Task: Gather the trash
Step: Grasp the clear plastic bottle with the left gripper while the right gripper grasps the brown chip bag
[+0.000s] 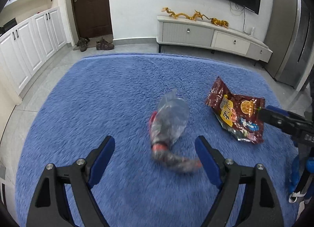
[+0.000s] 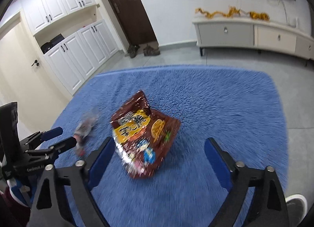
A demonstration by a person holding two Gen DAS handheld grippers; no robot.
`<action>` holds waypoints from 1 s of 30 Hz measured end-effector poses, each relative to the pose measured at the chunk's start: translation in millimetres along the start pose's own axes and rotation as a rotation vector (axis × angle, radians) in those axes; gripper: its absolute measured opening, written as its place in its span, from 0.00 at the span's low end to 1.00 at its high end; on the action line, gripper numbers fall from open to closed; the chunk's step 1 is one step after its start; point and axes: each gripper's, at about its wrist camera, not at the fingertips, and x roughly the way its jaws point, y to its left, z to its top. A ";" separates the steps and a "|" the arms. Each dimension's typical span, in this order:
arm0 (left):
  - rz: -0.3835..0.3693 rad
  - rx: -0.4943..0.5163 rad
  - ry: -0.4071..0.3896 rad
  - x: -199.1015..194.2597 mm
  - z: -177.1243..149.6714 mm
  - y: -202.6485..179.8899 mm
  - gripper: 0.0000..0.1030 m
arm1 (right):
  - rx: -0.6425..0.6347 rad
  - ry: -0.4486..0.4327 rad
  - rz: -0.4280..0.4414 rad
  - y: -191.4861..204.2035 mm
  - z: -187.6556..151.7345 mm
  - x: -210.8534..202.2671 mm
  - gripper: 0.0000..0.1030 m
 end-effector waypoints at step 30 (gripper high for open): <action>0.058 0.031 -0.138 -110.1 -46.1 -18.9 0.16 | -0.048 -0.056 0.097 50.0 -55.8 -96.0 0.01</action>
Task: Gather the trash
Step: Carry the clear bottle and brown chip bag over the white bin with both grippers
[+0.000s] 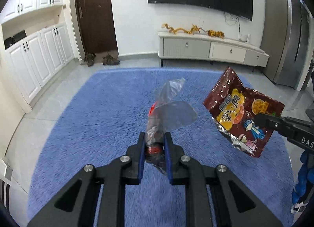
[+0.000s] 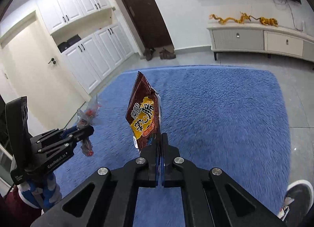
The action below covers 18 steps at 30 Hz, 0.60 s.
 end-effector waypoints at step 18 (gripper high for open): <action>0.046 0.078 -0.237 -148.1 -23.2 -33.5 0.16 | -0.059 -0.164 -0.061 49.4 -58.0 -153.4 0.01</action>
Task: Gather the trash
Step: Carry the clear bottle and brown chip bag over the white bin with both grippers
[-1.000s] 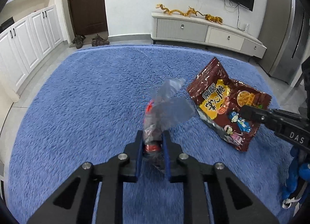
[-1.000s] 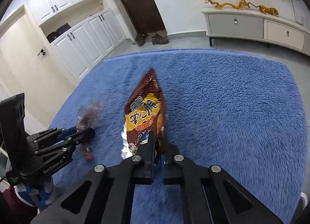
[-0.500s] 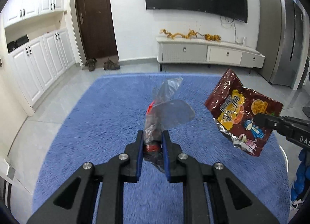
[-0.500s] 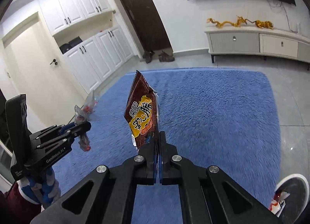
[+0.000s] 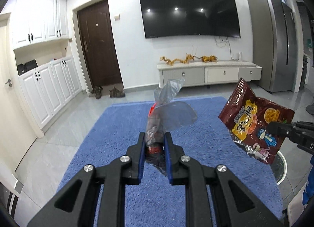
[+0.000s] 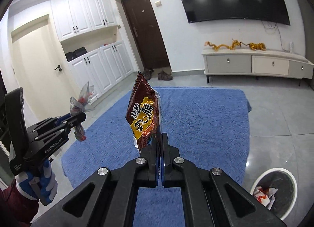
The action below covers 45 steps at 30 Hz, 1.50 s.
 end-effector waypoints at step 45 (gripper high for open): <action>-0.130 0.328 0.020 -2.1 -0.7 -204.7 0.16 | 0.229 -0.156 -0.247 -155.4 -80.9 -132.9 0.01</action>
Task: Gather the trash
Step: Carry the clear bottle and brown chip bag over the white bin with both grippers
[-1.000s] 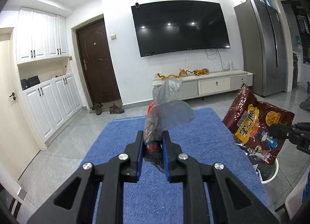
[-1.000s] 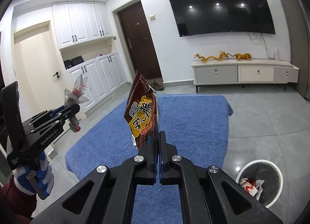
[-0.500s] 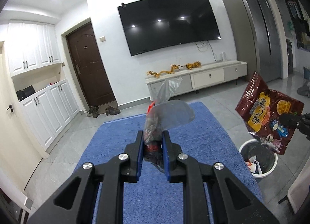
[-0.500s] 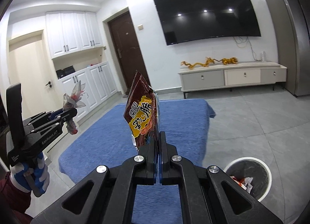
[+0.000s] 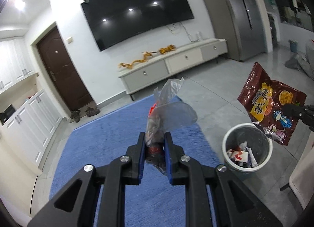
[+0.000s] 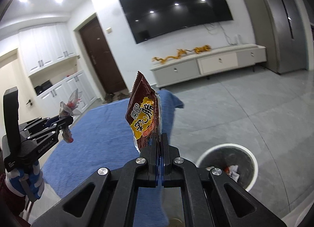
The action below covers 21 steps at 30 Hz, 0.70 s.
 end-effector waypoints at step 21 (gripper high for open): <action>-0.223 0.194 0.142 100.4 10.3 -132.0 0.16 | 0.211 0.144 -0.171 -108.3 -43.2 54.0 0.01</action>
